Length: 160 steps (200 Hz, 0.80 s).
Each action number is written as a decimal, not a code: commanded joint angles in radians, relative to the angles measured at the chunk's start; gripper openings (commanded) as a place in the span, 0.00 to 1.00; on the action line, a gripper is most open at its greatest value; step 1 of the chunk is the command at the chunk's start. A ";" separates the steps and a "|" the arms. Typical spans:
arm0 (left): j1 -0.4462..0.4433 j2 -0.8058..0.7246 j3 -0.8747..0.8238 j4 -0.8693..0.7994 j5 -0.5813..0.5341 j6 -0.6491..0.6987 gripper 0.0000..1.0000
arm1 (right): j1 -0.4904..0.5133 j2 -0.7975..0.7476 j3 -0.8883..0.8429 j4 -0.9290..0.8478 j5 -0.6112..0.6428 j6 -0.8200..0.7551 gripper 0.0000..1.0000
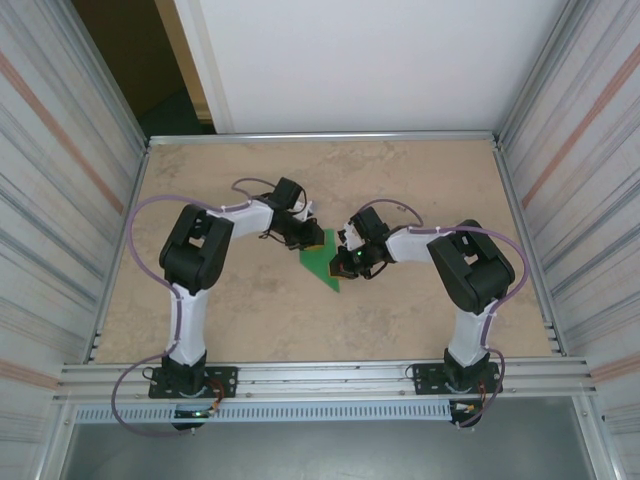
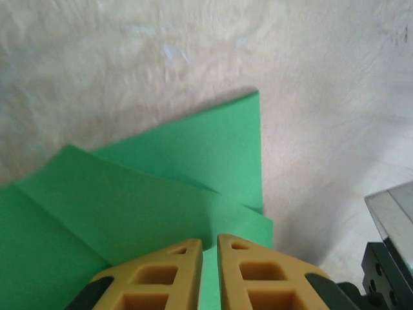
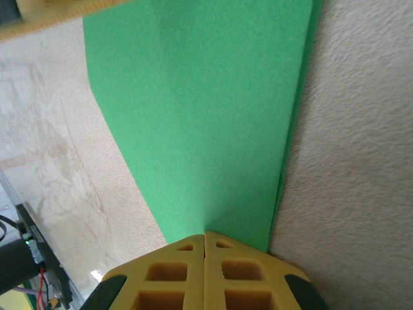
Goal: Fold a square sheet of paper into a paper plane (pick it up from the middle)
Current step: Fourth fold the wing at the center of the table.
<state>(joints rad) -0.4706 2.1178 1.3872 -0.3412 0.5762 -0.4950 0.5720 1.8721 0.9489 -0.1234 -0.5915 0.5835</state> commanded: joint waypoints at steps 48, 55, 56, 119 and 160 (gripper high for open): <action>0.152 0.139 0.230 -0.197 -0.168 0.119 0.15 | 0.011 0.092 -0.055 -0.237 0.146 -0.062 0.00; 0.152 0.134 0.253 -0.206 -0.180 0.123 0.16 | 0.011 0.088 -0.049 -0.238 0.143 -0.061 0.00; 0.152 0.133 0.254 -0.208 -0.181 0.123 0.16 | 0.011 0.088 -0.049 -0.237 0.143 -0.062 0.00; 0.125 -0.127 0.111 -0.062 -0.114 0.030 0.16 | 0.019 0.057 0.007 -0.237 0.104 -0.064 0.01; 0.035 -0.205 -0.128 0.163 -0.016 -0.132 0.13 | 0.013 0.005 0.050 -0.183 0.032 -0.020 0.05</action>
<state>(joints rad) -0.3855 1.9278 1.3628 -0.3241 0.4839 -0.5060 0.5785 1.8790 0.9974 -0.2180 -0.5915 0.5411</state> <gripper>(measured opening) 0.139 0.062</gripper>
